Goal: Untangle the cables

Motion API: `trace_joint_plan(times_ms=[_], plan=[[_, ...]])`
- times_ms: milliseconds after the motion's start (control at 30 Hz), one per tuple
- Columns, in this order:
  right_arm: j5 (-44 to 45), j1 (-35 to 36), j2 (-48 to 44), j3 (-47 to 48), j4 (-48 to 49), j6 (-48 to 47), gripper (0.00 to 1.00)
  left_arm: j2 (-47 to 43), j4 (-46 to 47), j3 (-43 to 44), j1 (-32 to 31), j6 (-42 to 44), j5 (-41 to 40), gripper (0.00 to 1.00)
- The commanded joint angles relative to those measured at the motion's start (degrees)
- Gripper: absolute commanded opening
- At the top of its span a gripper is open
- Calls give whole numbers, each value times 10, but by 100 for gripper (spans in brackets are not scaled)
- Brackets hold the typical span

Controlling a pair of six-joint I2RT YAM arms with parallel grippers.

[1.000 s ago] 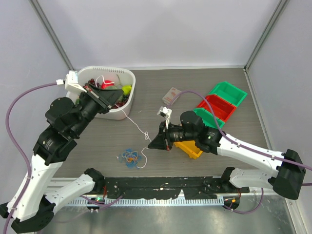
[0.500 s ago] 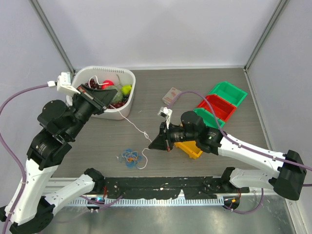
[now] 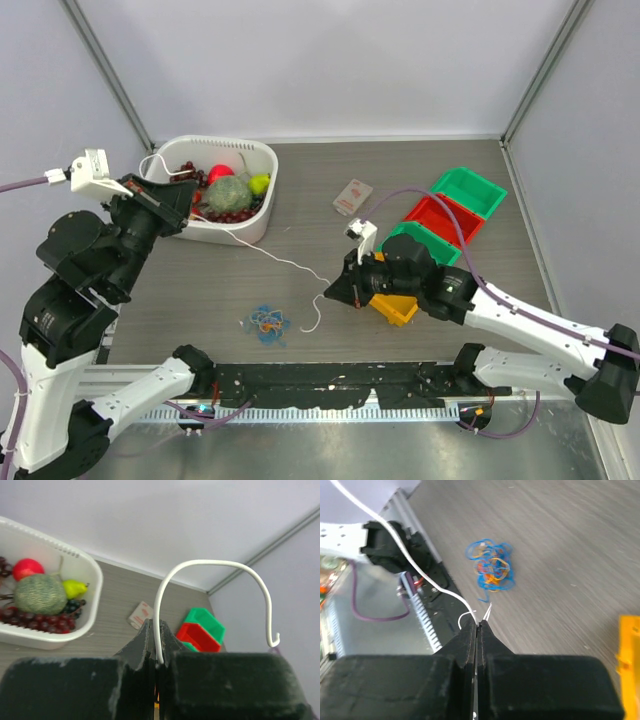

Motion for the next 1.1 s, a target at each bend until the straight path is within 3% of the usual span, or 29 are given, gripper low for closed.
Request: trace_joint_plan(times_ms=[0,67,200,333,533,600,700,867,1067], plan=[[169,2,-56,8,-86,12,1,10,-47,35,3,63,-108,0],[224,2,-79,13,-110,16,1,19,-74,43,3,61,-132,0],[211,3,-128,18,-122,5,1,72,-125,59,2,0,-108,0],[287,2,-153,42,-146,11,1,165,-105,44,3,-77,94,0],[522,2,-149,113,-284,59,1,282,103,-91,2,-206,436,0],[576,2,-148,127,-322,77,1,362,120,-84,-18,-225,493,0],[620,2,-160,139,-361,109,1,448,122,-54,-73,-215,501,0],[628,2,-202,135,-344,107,1,566,125,-12,-118,-218,493,0],[629,2,-241,115,-354,132,1,664,56,61,-170,-182,458,3]])
